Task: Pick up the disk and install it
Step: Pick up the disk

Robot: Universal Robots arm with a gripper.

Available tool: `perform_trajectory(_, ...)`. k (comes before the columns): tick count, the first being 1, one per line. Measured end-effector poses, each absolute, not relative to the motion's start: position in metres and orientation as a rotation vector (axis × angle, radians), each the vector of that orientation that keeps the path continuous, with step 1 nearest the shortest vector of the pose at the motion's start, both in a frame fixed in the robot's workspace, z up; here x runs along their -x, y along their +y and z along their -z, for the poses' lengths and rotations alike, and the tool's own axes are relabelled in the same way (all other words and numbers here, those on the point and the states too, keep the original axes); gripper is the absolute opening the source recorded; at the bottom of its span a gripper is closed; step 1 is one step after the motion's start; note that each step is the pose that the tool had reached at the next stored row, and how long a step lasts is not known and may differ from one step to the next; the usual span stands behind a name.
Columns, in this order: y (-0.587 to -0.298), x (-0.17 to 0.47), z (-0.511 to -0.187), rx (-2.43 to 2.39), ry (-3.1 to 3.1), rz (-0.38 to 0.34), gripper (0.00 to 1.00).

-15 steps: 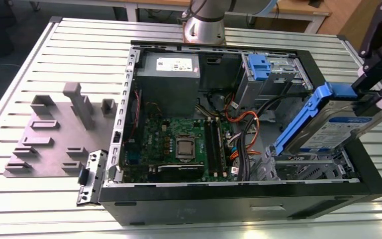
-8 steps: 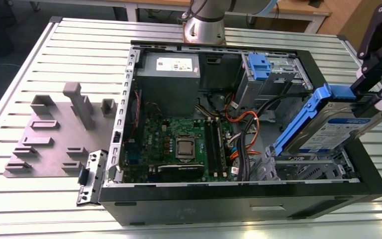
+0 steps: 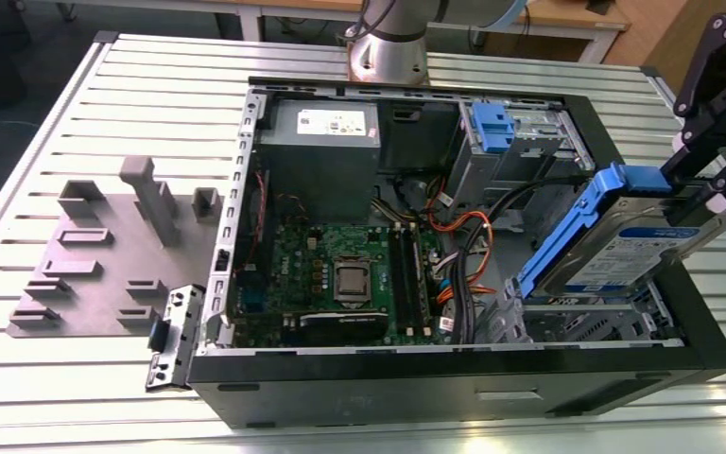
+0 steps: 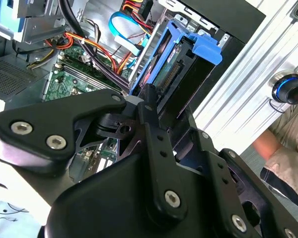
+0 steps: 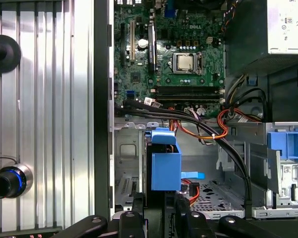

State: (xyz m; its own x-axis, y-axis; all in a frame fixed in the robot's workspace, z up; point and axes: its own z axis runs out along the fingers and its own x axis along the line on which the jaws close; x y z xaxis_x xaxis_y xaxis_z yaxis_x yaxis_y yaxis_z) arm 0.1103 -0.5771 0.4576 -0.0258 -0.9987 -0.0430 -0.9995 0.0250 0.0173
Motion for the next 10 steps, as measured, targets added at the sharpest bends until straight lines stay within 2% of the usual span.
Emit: perform_trajectory(10,-0.5771,-0.1102,-0.4566,2.179,2.236,-0.066,0.35)
